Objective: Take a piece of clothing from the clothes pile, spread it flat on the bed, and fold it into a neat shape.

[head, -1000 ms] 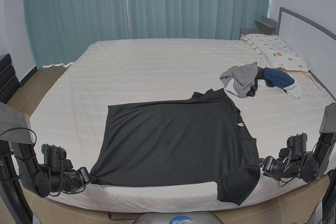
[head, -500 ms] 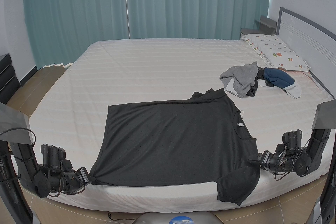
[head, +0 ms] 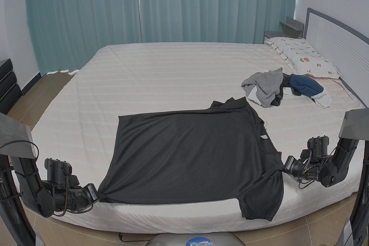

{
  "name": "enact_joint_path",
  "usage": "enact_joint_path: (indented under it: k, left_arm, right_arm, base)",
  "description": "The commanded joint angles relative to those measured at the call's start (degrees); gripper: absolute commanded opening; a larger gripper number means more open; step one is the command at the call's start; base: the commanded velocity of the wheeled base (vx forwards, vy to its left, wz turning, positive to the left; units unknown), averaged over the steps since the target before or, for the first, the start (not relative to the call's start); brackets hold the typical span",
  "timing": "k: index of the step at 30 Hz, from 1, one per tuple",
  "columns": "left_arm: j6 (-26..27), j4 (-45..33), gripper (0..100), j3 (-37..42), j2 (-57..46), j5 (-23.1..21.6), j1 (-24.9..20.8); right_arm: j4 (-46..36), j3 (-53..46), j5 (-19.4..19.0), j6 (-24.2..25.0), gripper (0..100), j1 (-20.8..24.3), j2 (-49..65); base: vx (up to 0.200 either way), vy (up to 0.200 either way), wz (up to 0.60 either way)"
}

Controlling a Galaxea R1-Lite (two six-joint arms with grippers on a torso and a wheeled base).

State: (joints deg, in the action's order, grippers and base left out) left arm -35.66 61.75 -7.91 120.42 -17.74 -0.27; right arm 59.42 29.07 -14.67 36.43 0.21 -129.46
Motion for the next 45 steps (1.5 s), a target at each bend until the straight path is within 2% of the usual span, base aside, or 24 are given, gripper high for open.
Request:
enact_joint_path:
  k: [1,7,8,15,20,27,35,45]
  left_arm:
    - [-0.03,-0.05,0,0.0,-0.01,0.07,-0.08]
    - [-0.03,-0.05,0,0.0,0.08,0.07,-0.08]
    - [-0.03,-0.05,0,0.0,0.08,0.07,-0.08]
    - [-0.03,-0.05,0,0.0,0.08,0.07,-0.08]
    - [-0.03,-0.05,0,0.0,0.34,0.07,-0.26]
    - [-0.03,-0.05,0,0.0,0.26,0.16,-0.17]
    - [-0.03,-0.05,0,0.0,0.08,0.16,-0.08]
    - [-0.03,-0.13,0,0.0,0.08,0.16,-0.08]
  right_arm:
    - [0.26,1.6,-0.01,-0.04,0,0.23,0.0]
    - [0.26,3.88,0.16,-0.13,0,0.41,-0.7]
    - [0.26,4.68,0.16,-0.13,100,0.41,-0.88]
    - [0.44,5.91,-0.19,-0.21,100,0.58,-1.93]
    - [0.79,2.04,-0.89,-1.88,100,-0.3,0.18]
    - [1.84,-8.51,-11.26,-12.52,100,-3.2,4.92]
    - [1.84,-13.61,-14.6,-22.28,100,-2.84,3.6]
    - [1.93,-13.78,-15.22,-26.49,100,-2.4,0.44]
  base:
    - [0.0,0.0,0.0]
    - [0.0,0.0,0.0]
    - [0.0,0.0,0.0]
    - [0.0,0.0,0.0]
    - [0.0,0.0,0.0]
    - [0.0,0.0,0.0]
    - [0.0,0.0,0.0]
    - [0.0,0.0,0.0]
